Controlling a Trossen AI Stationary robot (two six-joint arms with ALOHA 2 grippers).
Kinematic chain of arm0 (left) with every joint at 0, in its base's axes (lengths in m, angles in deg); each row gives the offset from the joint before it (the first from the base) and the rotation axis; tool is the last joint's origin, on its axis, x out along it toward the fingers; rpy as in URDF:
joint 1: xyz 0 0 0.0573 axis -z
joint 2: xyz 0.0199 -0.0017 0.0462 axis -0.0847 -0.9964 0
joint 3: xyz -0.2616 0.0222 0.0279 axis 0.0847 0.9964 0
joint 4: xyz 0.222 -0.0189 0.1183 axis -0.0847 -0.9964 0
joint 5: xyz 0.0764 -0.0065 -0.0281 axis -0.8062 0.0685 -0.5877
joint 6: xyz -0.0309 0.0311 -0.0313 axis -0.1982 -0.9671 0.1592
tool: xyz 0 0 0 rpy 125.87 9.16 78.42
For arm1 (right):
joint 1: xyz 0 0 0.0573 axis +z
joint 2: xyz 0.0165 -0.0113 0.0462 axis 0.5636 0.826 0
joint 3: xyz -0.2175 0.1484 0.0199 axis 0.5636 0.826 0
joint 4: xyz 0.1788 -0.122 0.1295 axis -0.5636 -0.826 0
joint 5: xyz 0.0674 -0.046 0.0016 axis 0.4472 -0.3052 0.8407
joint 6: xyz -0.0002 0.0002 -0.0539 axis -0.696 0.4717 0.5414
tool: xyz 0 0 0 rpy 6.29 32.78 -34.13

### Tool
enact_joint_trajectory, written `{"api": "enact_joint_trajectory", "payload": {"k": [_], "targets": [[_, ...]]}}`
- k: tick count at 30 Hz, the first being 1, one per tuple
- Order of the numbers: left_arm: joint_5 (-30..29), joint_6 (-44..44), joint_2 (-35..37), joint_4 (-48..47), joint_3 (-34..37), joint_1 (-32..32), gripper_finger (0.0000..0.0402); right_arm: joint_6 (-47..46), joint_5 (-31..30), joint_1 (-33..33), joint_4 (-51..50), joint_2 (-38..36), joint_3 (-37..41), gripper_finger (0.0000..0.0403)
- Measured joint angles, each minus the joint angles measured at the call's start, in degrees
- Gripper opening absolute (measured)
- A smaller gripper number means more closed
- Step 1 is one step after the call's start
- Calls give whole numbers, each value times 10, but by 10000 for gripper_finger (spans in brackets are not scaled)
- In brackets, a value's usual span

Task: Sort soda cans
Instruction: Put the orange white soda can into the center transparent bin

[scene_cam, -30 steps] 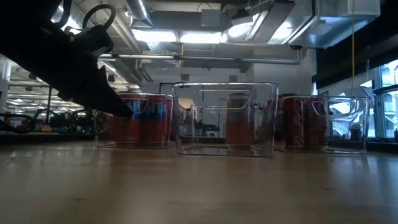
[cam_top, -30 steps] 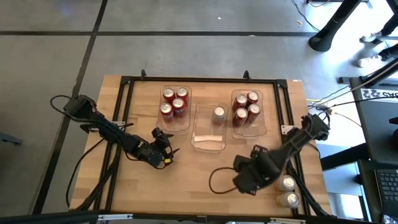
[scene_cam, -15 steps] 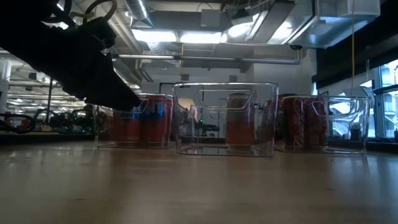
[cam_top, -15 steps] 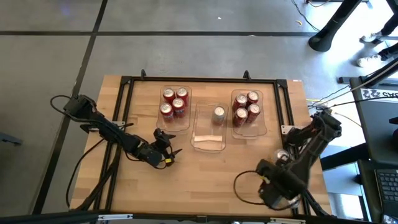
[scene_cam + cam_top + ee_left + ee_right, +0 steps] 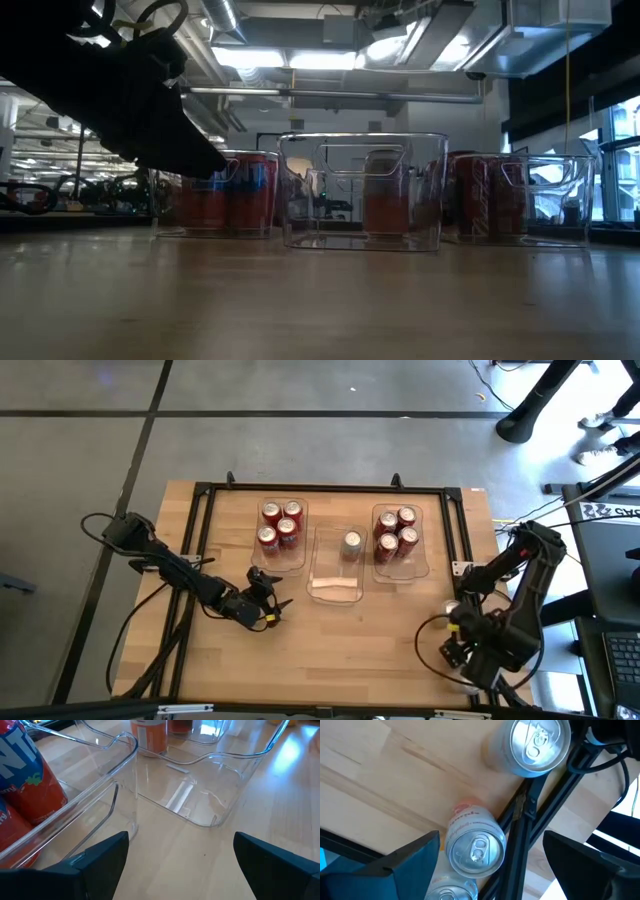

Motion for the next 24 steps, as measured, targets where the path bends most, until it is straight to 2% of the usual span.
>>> {"api": "enact_joint_trajectory", "payload": {"k": [14,19,24], "targets": [[0,-2,0,0,0,0,347,-26,0,2,51,3,3,353],[0,-2,0,-1,0,0,347,-33,3,14,87,5,51,353],[0,0,0,-3,0,0,347,-36,34,18,127,5,93,353]]}}
